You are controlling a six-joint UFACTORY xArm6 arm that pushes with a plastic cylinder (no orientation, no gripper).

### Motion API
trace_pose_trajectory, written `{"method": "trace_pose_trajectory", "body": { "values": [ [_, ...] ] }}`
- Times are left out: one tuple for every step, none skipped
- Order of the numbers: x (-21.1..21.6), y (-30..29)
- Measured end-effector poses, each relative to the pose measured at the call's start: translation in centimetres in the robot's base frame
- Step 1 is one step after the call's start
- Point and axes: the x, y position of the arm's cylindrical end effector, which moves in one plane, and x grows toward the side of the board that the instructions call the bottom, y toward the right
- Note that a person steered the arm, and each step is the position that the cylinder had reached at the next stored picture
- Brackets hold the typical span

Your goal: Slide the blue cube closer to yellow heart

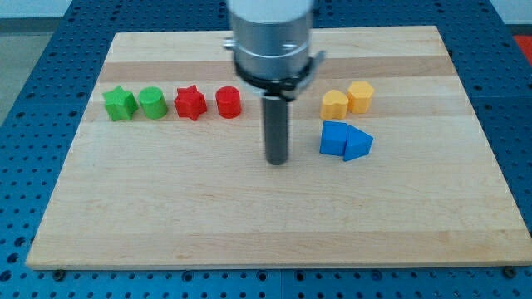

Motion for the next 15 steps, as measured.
{"method": "trace_pose_trajectory", "body": {
  "values": [
    [0.1, 4.2],
    [0.2, 6.8],
    [0.0, 7.1],
    [-1.0, 7.1],
    [-2.8, 7.1],
    [-4.0, 7.1],
    [-4.5, 7.5],
    [-5.1, 8.2],
    [-6.1, 8.2],
    [-6.4, 8.2],
    [-6.4, 7.3],
    [-6.4, 5.7],
    [-7.0, 4.2],
    [-8.0, 2.9],
    [-8.7, 2.8]
  ]
}}
